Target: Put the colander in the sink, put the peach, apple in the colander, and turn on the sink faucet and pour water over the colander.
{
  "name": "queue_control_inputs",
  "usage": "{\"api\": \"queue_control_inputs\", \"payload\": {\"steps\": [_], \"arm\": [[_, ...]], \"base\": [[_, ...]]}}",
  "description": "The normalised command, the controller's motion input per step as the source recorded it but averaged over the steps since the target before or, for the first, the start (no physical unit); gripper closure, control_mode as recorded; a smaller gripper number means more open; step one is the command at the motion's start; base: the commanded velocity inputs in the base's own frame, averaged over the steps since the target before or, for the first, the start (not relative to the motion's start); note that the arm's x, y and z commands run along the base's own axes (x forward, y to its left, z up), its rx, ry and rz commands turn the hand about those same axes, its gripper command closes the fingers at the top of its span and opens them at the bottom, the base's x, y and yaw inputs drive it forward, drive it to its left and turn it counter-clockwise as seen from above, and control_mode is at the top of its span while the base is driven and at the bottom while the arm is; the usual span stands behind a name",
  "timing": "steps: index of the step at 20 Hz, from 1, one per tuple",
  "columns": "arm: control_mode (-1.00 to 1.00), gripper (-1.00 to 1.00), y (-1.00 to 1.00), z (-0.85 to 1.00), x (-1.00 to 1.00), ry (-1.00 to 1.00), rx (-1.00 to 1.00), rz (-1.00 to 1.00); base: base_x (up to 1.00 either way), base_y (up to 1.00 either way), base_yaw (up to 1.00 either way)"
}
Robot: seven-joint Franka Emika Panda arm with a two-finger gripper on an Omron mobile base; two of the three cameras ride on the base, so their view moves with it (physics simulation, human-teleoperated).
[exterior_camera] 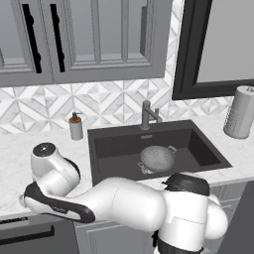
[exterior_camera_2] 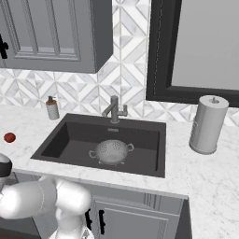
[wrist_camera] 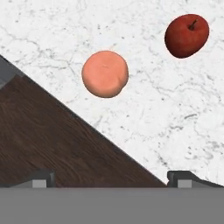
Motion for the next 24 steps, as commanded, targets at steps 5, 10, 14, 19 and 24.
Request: {"api": "queue_control_inputs", "payload": {"steps": [5, 10, 14, 19, 24], "arm": [[-1.0, -1.0, 0.29, -0.18, 0.29, 0.0, 0.0, -0.05], [-1.0, -1.0, 0.2, -0.22, 0.19, 0.01, 0.0, -0.1], [-1.0, -1.0, 0.24, -0.3, 0.12, 0.0, 0.0, -0.09], [-1.0, -1.0, 0.1, -0.32, 0.19, 0.0, 0.0, -0.08], [-1.0, -1.0, 0.14, -0.26, 0.23, 0.0, 0.0, -0.07]], "base": [[0.0, 0.0, 0.0], [0.0, 0.0, 0.0], [0.0, 0.0, 0.0], [0.0, 0.0, 0.0], [0.0, 0.0, 0.0]]}}
